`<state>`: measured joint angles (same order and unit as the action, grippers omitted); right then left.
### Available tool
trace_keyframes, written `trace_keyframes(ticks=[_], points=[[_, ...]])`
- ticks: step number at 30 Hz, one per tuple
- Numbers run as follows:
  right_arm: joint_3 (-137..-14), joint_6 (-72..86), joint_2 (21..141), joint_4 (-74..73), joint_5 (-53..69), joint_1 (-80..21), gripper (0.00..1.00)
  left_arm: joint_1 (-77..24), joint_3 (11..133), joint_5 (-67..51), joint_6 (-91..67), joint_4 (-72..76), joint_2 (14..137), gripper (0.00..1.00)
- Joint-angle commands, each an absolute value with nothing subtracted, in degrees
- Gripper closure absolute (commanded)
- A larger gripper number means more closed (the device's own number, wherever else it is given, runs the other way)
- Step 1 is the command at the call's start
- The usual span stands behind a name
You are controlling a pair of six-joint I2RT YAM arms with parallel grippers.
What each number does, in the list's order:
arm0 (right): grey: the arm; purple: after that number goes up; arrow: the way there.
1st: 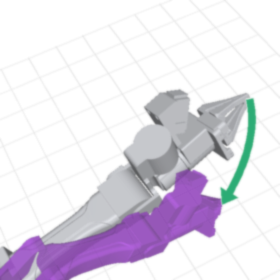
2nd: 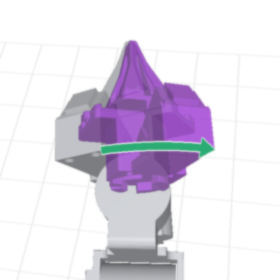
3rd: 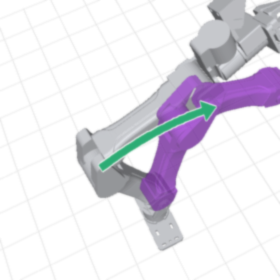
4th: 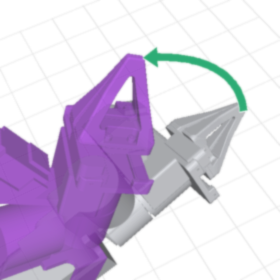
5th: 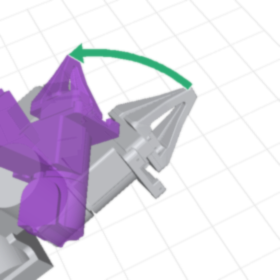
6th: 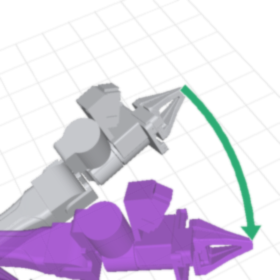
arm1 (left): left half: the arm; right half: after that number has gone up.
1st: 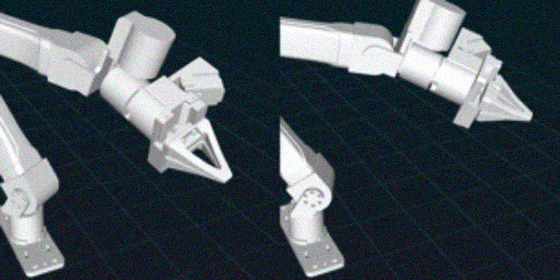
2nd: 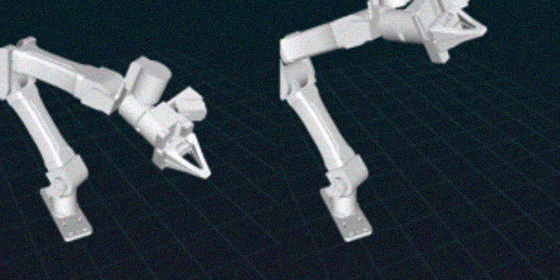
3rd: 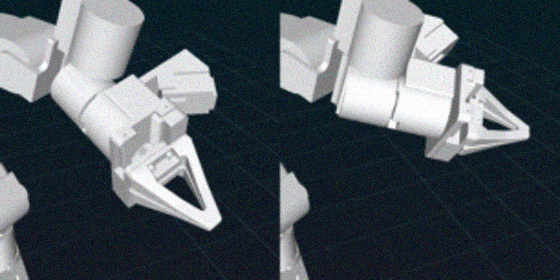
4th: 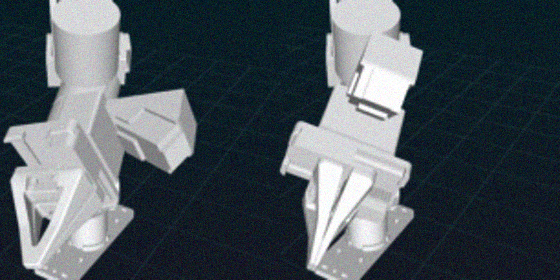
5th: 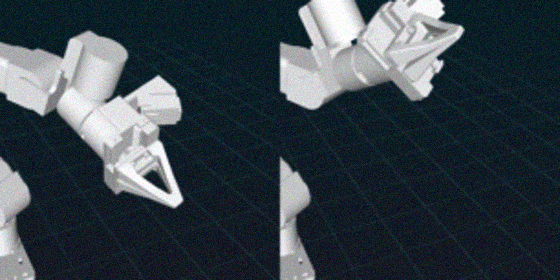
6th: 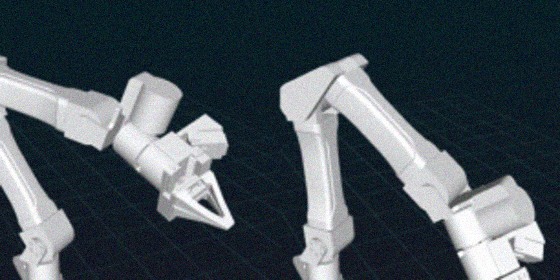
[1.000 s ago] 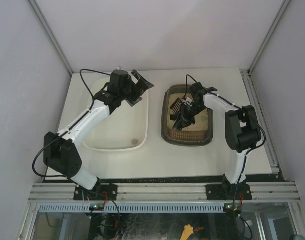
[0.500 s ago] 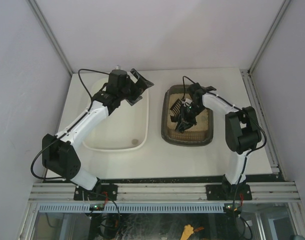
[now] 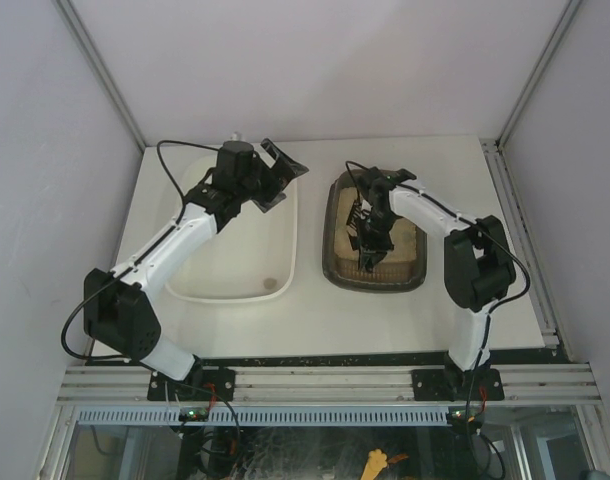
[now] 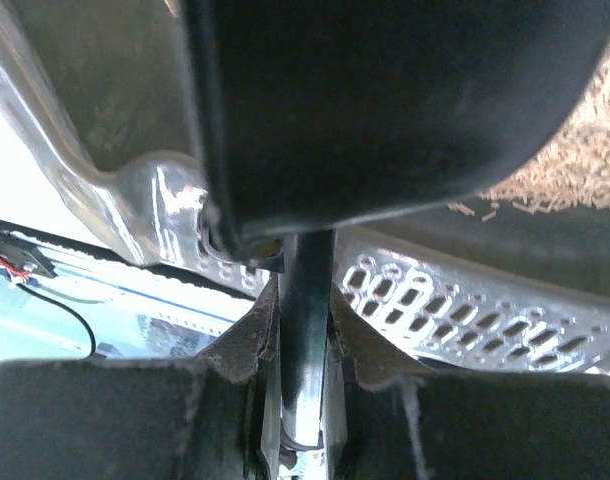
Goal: Clean the litter box
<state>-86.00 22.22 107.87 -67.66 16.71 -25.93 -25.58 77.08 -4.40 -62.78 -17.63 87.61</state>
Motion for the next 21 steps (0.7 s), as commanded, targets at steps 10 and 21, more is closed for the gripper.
trace_keyframes(ticks=[10,21], points=[[-94.9,19.3,117.7,-66.2,35.3,-25.6,1.0,-25.2,74.1,-5.0,-64.8,-14.4,84.6,0.0],[-92.4,21.6,117.4,-57.4,46.4,-21.2,1.0,-25.1,73.7,-5.0,-64.8,-13.5,84.0,0.0]])
